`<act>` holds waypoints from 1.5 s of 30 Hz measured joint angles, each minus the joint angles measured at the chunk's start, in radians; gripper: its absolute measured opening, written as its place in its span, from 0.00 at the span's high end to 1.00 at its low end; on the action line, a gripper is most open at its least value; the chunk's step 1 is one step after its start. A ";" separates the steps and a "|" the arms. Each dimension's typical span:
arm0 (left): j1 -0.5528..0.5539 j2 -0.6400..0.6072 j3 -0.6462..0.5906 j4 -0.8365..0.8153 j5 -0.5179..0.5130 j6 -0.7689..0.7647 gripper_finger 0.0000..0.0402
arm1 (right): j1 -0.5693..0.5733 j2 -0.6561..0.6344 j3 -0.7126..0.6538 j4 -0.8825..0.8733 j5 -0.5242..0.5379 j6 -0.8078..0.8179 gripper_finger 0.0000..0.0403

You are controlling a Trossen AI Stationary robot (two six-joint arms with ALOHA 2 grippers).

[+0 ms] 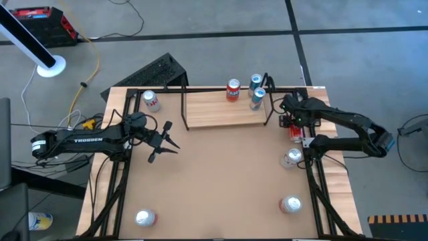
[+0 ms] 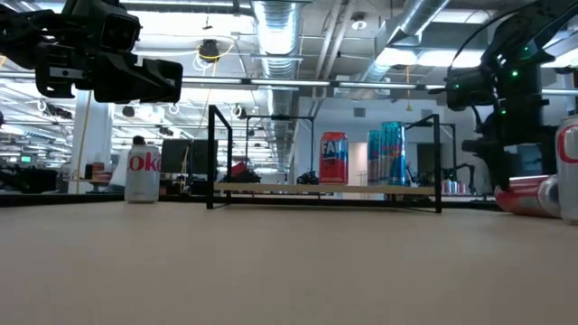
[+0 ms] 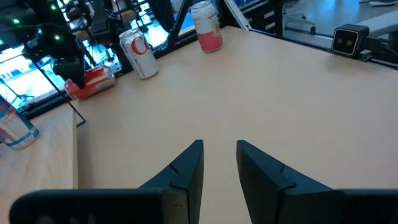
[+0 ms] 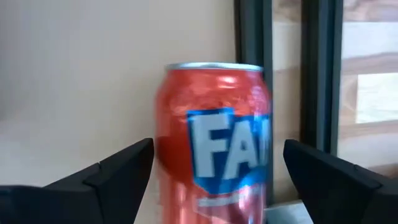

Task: Place canned beverage on shelf
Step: Put the orange soda can on the shelf aligned with the other orange soda can on the shelf

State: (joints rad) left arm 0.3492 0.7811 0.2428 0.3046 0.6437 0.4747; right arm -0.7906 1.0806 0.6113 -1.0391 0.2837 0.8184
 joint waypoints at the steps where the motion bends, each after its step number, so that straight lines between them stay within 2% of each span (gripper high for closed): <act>1: 0.000 0.000 0.000 0.000 0.000 0.000 0.79 | 0.000 -0.002 0.000 0.002 -0.001 -0.004 0.06; 9: 0.000 0.000 0.000 0.001 0.000 0.000 0.79 | 0.032 0.053 0.000 0.005 -0.104 -0.024 0.08; 19: 0.000 0.000 0.000 0.001 0.000 0.001 0.79 | 0.133 0.188 0.002 0.007 -0.119 -0.109 0.11; 23: 0.000 0.000 0.000 0.001 0.000 0.001 0.79 | 0.156 0.192 0.003 0.000 -0.118 -0.106 0.19; 29: 0.000 0.000 0.000 0.001 0.000 0.001 0.79 | 0.182 0.126 -0.001 -0.026 -0.133 -0.050 0.19; 38: 0.000 0.000 0.000 0.001 0.001 0.001 0.79 | 0.183 -0.023 0.056 -0.090 0.024 0.049 0.19; 45: 0.000 0.000 0.000 0.001 0.001 0.001 0.79 | 0.238 -0.142 0.181 -0.146 0.256 -0.002 0.19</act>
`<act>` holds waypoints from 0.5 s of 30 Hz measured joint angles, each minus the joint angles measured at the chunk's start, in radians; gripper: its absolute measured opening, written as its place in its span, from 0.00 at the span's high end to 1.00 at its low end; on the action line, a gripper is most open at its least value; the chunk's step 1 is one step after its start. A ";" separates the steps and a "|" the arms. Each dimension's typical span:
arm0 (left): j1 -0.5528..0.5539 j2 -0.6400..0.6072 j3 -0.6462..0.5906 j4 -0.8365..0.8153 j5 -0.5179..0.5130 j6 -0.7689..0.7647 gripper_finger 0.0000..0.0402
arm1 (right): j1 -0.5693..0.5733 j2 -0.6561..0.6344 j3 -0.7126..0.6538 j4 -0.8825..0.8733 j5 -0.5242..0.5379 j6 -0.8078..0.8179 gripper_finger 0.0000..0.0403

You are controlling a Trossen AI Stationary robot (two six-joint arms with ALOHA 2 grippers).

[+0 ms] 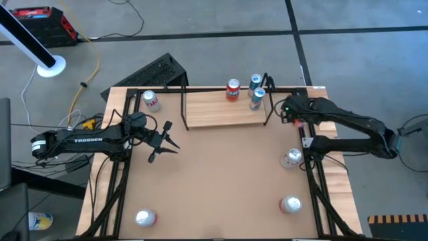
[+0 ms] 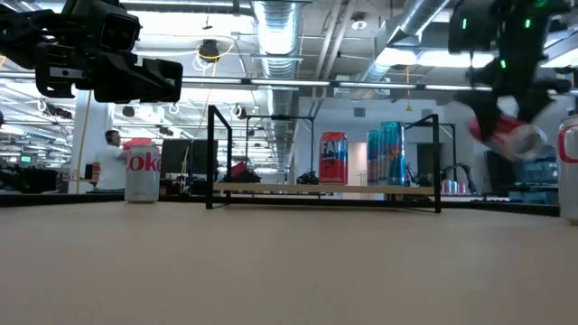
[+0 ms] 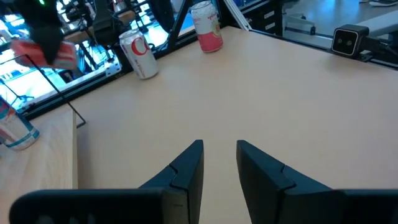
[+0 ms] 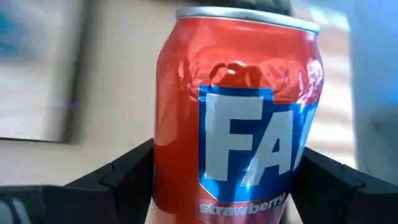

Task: Place canned beverage on shelf
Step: Put the orange soda can on the shelf aligned with the other orange soda can on the shelf

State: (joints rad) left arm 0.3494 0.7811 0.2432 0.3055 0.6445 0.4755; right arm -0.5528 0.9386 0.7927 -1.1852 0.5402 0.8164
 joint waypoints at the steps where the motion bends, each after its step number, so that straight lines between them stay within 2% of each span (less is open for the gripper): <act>1: 0.000 0.000 0.000 0.000 0.000 0.000 0.79 | 0.022 -0.017 0.024 0.016 0.012 -0.025 0.19; 6: 0.000 0.000 0.000 0.000 0.000 0.000 0.79 | 0.178 -0.063 0.126 0.162 0.023 -0.094 0.19; 10: 0.000 0.000 0.000 0.000 0.000 0.000 0.79 | 0.332 -0.049 0.193 0.291 0.076 -0.176 0.19; 15: 0.000 0.000 0.000 0.000 0.000 0.000 0.79 | 0.494 0.020 0.196 0.592 0.120 -0.340 0.19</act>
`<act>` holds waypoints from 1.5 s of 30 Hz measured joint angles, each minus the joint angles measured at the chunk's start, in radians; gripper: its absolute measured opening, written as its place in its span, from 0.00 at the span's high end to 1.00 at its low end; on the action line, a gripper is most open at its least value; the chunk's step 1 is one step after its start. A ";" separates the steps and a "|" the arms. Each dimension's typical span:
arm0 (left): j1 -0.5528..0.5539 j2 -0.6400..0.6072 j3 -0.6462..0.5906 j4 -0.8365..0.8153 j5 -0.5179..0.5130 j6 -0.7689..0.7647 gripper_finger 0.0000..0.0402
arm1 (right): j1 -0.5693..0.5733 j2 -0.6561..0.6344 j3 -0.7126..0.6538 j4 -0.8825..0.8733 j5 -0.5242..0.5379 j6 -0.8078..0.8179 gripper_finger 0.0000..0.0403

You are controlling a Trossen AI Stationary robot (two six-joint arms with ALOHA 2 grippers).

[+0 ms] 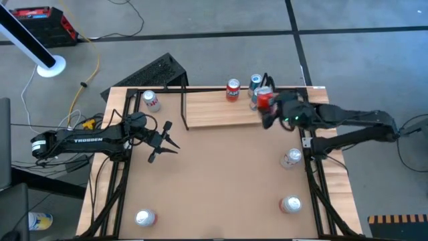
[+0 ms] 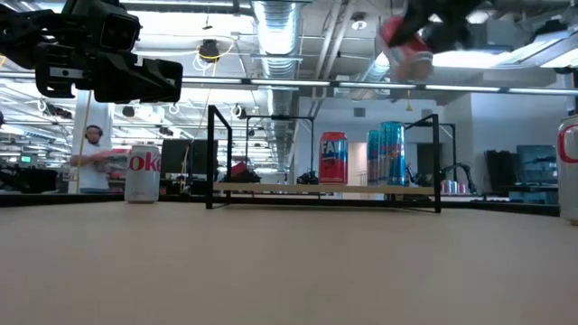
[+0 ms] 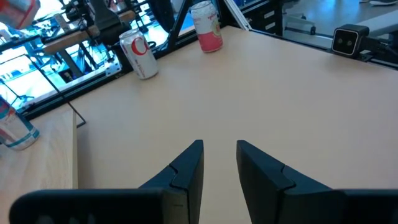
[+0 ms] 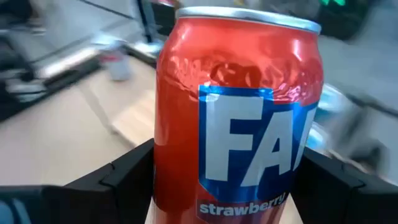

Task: Place canned beverage on shelf
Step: Put the orange soda can on the shelf aligned with the other orange soda can on the shelf

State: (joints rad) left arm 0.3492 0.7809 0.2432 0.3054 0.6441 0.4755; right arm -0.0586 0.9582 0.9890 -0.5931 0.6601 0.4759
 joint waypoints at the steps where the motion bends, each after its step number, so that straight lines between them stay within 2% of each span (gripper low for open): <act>1: 0.000 0.000 0.000 0.000 0.000 0.000 0.79 | 0.023 0.027 -0.002 0.054 0.000 -0.030 0.19; 4: 0.000 0.000 0.000 0.000 0.000 0.000 0.79 | 0.076 0.142 -0.016 0.194 0.020 -0.089 0.19; 8: 0.000 0.000 0.000 0.000 0.000 0.000 0.79 | 0.097 0.318 -0.103 0.433 0.125 -0.095 0.19; 11: 0.000 0.000 0.000 0.000 0.000 0.000 0.79 | 0.084 0.453 -0.175 0.746 0.188 -0.113 0.19; 16: 0.000 0.000 0.000 0.000 0.000 0.000 0.79 | 0.066 0.703 -0.200 1.358 0.294 -0.353 0.18; 19: 0.000 0.000 0.000 0.000 0.000 -0.001 0.79 | 0.031 0.829 -0.182 1.550 0.323 -0.430 0.18; 25: 0.000 0.000 0.000 -0.001 0.000 -0.017 0.79 | -0.004 0.979 -0.131 1.577 0.443 -0.400 0.18; 38: 0.000 0.000 0.000 -0.012 0.000 -0.023 0.79 | -0.016 1.012 -0.126 1.510 0.439 -0.343 0.18; 45: 0.000 0.000 0.000 -0.011 0.000 -0.025 0.79 | -0.014 1.012 -0.126 1.484 0.437 -0.345 0.08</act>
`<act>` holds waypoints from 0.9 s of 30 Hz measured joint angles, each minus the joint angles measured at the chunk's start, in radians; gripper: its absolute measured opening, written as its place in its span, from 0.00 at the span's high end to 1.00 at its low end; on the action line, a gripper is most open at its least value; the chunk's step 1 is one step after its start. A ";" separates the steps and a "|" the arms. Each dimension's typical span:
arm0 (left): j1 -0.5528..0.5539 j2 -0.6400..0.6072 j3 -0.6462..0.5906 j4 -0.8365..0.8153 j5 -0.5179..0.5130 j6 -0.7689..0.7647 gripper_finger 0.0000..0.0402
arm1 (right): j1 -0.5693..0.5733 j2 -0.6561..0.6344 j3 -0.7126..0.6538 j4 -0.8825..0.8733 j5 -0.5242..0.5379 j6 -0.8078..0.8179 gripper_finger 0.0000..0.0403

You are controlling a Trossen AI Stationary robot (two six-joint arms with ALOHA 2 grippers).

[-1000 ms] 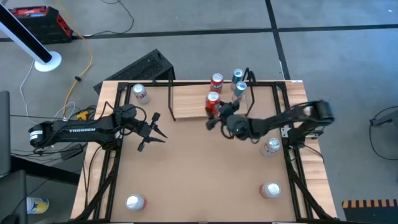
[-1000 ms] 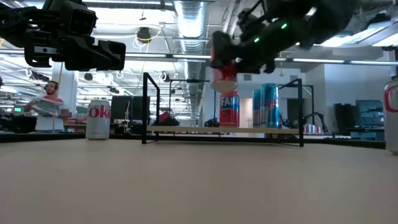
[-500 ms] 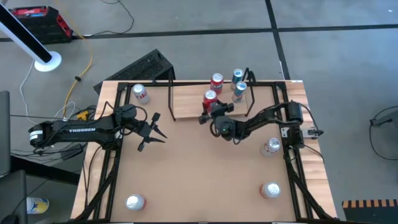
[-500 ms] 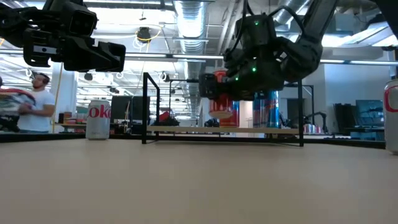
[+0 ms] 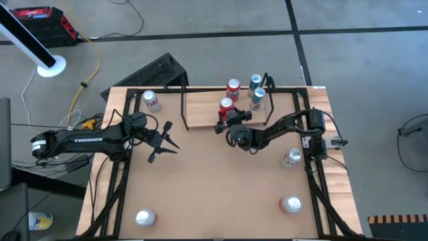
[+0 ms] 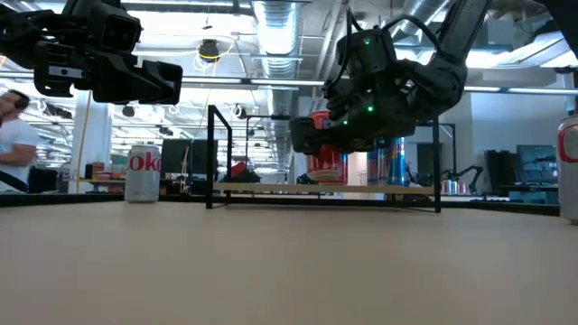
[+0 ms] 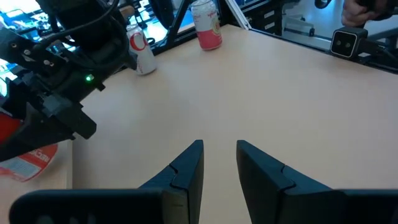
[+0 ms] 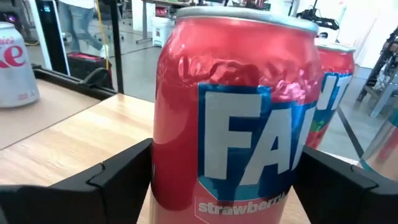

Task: Place canned beverage on shelf
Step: Put the orange soda can on the shelf aligned with the other orange soda can on the shelf

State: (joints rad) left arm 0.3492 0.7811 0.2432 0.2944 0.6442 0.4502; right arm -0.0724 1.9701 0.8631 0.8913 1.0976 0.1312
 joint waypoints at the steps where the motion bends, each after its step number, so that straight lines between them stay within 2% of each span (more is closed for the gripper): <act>1: 0.000 0.000 0.000 0.000 0.000 0.000 0.79 | 0.001 0.000 0.000 0.000 -0.002 0.000 0.07; 9: 0.000 0.000 0.000 0.001 0.000 -0.001 0.79 | 0.001 -0.003 0.000 -0.005 -0.035 -0.003 0.01; 12: 0.000 0.000 0.000 0.001 0.000 -0.002 0.79 | 0.012 -0.023 0.001 0.003 -0.034 -0.051 0.01; 20: 0.000 0.000 0.000 0.002 0.000 -0.002 0.79 | 0.056 -0.185 0.016 -0.029 -0.047 -0.207 0.01; 23: 0.000 0.000 0.000 0.001 0.000 -0.002 0.79 | 0.053 -0.284 0.016 -0.148 -0.139 -0.181 0.01; 27: -0.002 0.000 0.000 0.002 0.003 -0.002 0.79 | -0.025 -0.427 0.016 -0.432 -0.411 0.000 0.01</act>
State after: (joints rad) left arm 0.3473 0.7807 0.2432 0.2962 0.6469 0.4480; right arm -0.0973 1.5427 0.8791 0.4597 0.6868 0.1315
